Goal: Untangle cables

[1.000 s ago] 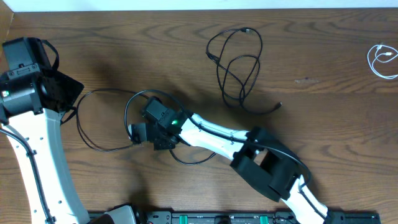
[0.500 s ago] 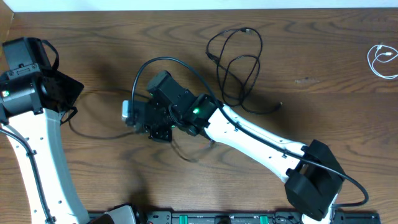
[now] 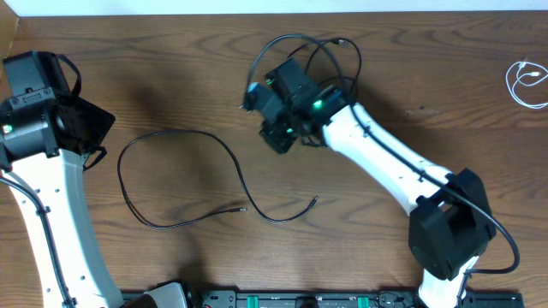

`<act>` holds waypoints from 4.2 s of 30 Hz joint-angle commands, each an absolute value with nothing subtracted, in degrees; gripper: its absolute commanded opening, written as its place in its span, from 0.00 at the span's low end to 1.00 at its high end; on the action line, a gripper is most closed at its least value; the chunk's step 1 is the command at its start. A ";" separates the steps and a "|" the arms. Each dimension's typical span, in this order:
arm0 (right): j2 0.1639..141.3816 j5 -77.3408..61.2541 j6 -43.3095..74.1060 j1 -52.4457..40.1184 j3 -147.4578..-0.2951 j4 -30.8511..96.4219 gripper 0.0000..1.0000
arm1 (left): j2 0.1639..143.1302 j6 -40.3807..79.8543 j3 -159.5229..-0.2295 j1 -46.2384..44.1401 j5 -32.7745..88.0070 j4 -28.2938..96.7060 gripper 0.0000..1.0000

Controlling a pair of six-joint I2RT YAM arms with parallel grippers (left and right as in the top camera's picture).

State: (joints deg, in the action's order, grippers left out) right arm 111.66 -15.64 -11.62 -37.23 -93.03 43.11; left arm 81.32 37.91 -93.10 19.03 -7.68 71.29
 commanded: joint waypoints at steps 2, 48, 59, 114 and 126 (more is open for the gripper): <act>112.66 -16.91 -13.56 -36.32 -92.99 42.63 0.01 | 81.67 38.00 -93.12 19.33 -8.64 71.05 0.71; 126.69 -18.09 4.01 -40.16 -92.99 22.57 0.12 | 108.51 29.65 -76.09 22.44 -23.00 58.87 0.08; 126.69 -17.89 0.95 -40.16 -92.99 23.38 0.13 | 108.51 28.73 -66.52 22.76 -22.90 51.20 0.08; 119.57 -26.11 9.43 -24.14 -93.01 37.58 0.46 | 108.51 22.11 -57.91 -3.53 23.38 29.82 0.07; 123.87 -26.15 12.91 -27.14 -92.92 53.39 0.44 | 108.51 23.22 -57.91 -3.64 23.64 27.73 0.07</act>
State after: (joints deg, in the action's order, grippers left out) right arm 121.69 -25.10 11.62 -25.15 -92.92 52.49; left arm 106.32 22.61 -59.48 -3.25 24.77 28.03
